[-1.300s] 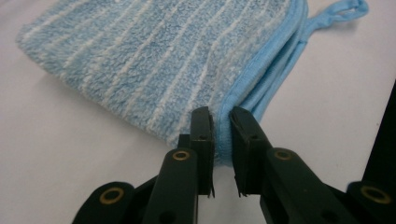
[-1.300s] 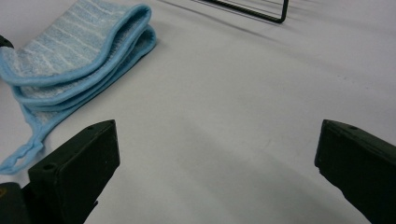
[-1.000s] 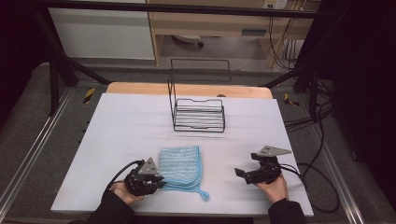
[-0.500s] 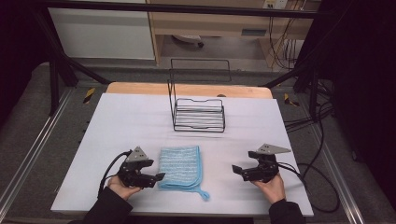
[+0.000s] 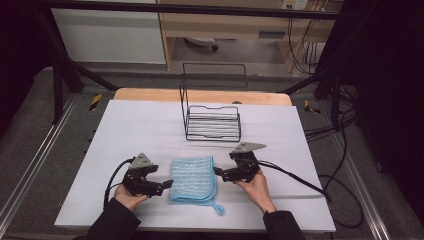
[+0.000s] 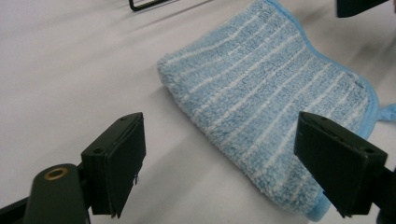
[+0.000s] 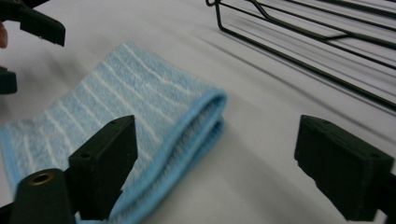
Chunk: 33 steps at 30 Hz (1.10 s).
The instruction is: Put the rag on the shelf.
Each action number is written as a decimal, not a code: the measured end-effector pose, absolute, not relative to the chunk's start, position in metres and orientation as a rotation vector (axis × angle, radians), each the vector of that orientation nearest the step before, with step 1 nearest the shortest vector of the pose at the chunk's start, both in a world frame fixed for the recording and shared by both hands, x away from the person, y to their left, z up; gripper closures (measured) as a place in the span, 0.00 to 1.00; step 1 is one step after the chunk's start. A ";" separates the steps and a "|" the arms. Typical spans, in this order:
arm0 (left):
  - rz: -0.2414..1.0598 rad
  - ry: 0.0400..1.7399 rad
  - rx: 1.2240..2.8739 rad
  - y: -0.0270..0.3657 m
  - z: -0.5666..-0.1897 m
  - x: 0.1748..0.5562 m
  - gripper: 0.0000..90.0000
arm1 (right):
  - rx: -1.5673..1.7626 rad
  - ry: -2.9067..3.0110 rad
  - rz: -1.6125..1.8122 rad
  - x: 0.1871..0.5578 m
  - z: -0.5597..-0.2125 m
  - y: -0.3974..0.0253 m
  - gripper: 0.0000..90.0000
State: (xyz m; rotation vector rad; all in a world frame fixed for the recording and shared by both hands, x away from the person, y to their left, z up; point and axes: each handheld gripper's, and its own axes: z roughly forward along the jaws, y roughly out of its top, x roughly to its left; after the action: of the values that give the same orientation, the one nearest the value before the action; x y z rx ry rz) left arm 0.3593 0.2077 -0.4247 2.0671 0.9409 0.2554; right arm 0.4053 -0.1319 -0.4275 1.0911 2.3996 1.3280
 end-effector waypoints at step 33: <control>0.275 0.997 2.017 0.216 -0.426 0.364 0.18 | 1.182 2.541 1.266 0.432 -0.445 -0.095 0.88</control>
State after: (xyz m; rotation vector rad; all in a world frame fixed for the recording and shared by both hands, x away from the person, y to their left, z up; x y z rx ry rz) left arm 0.3637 0.2164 -0.4256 2.0166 0.9972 0.2749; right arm 0.4321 -0.0947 -0.4450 1.1818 2.5411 1.2664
